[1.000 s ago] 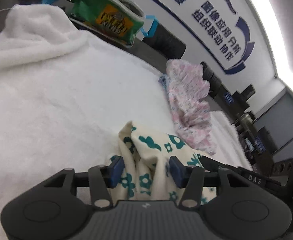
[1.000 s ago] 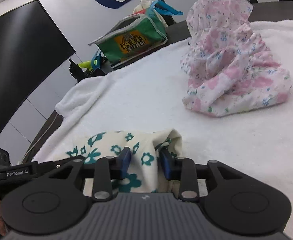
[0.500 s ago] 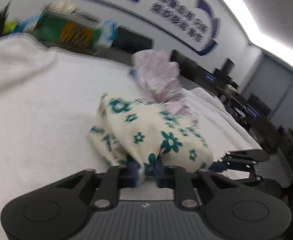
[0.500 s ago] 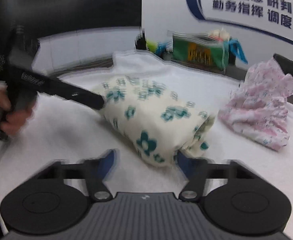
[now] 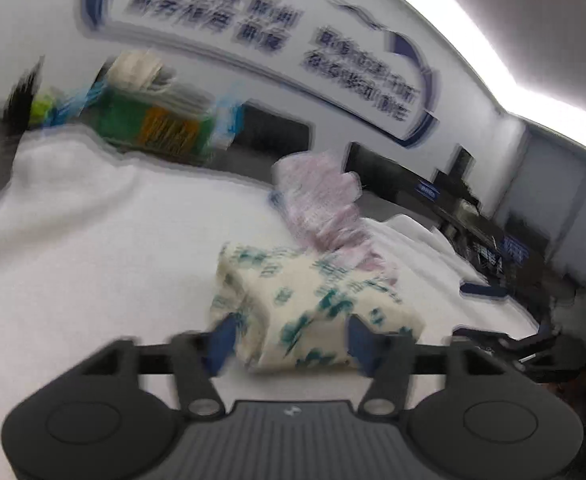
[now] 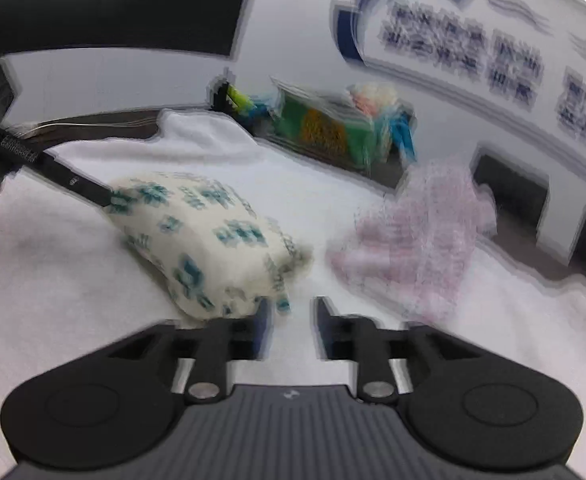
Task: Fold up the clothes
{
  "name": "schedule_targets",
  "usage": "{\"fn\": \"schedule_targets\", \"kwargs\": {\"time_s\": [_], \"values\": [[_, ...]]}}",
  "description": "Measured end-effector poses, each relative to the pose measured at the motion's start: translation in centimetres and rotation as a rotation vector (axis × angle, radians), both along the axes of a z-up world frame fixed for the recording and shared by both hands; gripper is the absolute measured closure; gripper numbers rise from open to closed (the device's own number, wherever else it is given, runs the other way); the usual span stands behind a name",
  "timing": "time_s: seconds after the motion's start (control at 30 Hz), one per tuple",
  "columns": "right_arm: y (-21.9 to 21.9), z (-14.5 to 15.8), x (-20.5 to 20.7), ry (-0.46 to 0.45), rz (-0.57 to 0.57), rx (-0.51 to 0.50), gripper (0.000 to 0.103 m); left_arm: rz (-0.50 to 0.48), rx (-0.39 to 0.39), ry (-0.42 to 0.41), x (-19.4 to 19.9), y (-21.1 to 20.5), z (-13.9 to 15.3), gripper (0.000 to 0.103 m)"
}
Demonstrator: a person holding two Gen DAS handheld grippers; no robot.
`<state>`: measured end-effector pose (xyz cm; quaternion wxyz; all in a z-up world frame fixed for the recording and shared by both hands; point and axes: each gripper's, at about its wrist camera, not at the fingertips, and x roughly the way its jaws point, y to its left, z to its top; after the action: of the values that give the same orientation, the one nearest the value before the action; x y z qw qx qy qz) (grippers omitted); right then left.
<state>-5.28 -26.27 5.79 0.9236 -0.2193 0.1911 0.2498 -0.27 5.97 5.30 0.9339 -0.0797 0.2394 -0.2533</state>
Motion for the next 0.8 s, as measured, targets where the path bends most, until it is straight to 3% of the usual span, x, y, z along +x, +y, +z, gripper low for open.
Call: {"fn": "schedule_targets", "kwargs": {"time_s": [0.03, 0.07, 0.17, 0.27, 0.33, 0.43, 0.5, 0.53, 0.57, 0.7, 0.8], "values": [[0.8, 0.1, -0.6, -0.032, 0.078, -0.033, 0.031, -0.048, 0.067, -0.052, -0.1, -1.0, 0.7, 0.016], [1.6, 0.3, -1.2, -0.064, 0.155, -0.066, 0.028, -0.12, 0.13, -0.103, 0.1, -2.2, 0.9, 0.015], [4.4, -0.6, 0.0, -0.098, 0.3, -0.206, 0.028, -0.321, 0.316, -0.225, 0.7, -5.3, 1.3, 0.015], [6.2, -1.7, 2.3, -0.101, 0.366, -0.297, 0.029, -0.482, 0.49, -0.318, 1.0, -6.9, 0.2, 0.02], [6.5, -2.2, 3.5, -0.089, 0.428, -0.316, 0.032, -0.595, 0.535, -0.391, 0.6, -6.8, -0.7, 0.021], [7.0, -3.2, 4.1, -0.074, 0.485, -0.345, 0.038, -0.684, 0.551, -0.395, 1.6, -6.4, -2.7, 0.023], [7.0, -4.0, 4.9, -0.079, 0.499, -0.362, 0.048, -0.672, 0.529, -0.389, 2.8, -5.8, -3.6, 0.038], [6.8, -4.1, 5.3, -0.07, 0.502, -0.352, 0.058, -0.648, 0.504, -0.383, 3.5, -5.3, -3.9, 0.055], [6.6, -4.2, 5.6, -0.055, 0.503, -0.333, 0.058, -0.628, 0.444, -0.348, 4.4, -4.5, -3.8, 0.068], [5.1, -3.3, 5.8, -0.035, 0.516, -0.247, 0.062, -0.621, 0.284, -0.239, 6.6, -2.1, -4.0, 0.07], [4.0, -3.6, 5.4, -0.043, 0.529, -0.248, 0.063, -0.632, 0.336, -0.274, 5.6, -2.0, -4.2, 0.07]]}}
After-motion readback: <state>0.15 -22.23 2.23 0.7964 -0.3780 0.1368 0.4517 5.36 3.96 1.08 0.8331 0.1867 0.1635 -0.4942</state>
